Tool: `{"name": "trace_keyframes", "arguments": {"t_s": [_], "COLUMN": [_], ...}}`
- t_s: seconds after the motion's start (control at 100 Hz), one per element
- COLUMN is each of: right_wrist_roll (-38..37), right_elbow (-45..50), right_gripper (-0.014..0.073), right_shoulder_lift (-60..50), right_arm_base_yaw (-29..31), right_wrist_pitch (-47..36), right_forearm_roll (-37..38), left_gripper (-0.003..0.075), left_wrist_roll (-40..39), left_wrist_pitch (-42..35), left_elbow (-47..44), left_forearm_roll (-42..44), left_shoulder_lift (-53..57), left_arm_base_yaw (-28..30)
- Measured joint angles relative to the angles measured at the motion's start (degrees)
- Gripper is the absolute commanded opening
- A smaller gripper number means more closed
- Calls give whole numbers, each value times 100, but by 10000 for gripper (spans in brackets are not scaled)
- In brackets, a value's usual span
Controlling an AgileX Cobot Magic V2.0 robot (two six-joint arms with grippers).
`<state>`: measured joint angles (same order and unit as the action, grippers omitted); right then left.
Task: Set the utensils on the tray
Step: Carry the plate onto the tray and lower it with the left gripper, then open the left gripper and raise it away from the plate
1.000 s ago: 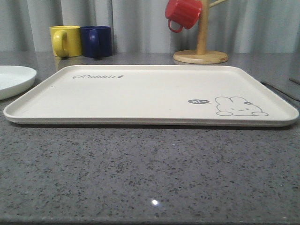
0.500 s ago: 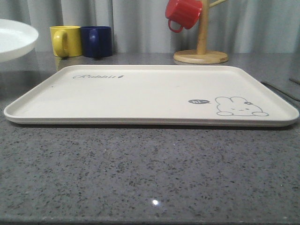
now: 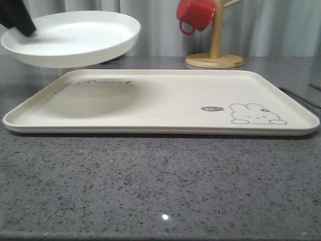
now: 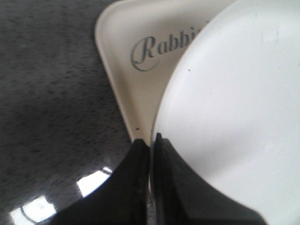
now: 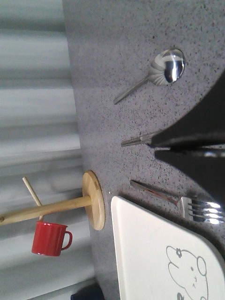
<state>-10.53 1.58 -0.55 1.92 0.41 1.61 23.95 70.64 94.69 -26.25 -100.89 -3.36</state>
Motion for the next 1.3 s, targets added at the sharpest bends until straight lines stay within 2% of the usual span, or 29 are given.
{"name": "trace_keyframes", "arguments": {"t_s": [0.28,0.83,0.9,1.07,1.12,1.3], "right_wrist_roll": [0,0,0,0,0,0], "right_elbow": [0,0,0,0,0,0], "right_gripper": [-76,-76,-76,-76,-76,-76], "right_shoulder_lift": [0,0,0,0,0,0], "right_arm_base_yaw": [0,0,0,0,0,0], "right_wrist_pitch": [0,0,10,10,10,10], "right_forearm_roll": [0,0,0,0,0,0], "left_gripper": [-18,-9,39,267,307,318], "left_wrist_roll": [0,-52,-52,-67,-65,-78], "left_wrist_pitch": [-125,-341,-355,-378,-378,-562], "left_elbow": [13,13,13,13,13,13], "left_forearm_roll": [0,62,84,98,98,-4], "left_shoulder_lift": [-496,-992,-992,-992,-992,-981], "left_arm_base_yaw": [-662,-719,-719,-719,-719,-719]}}
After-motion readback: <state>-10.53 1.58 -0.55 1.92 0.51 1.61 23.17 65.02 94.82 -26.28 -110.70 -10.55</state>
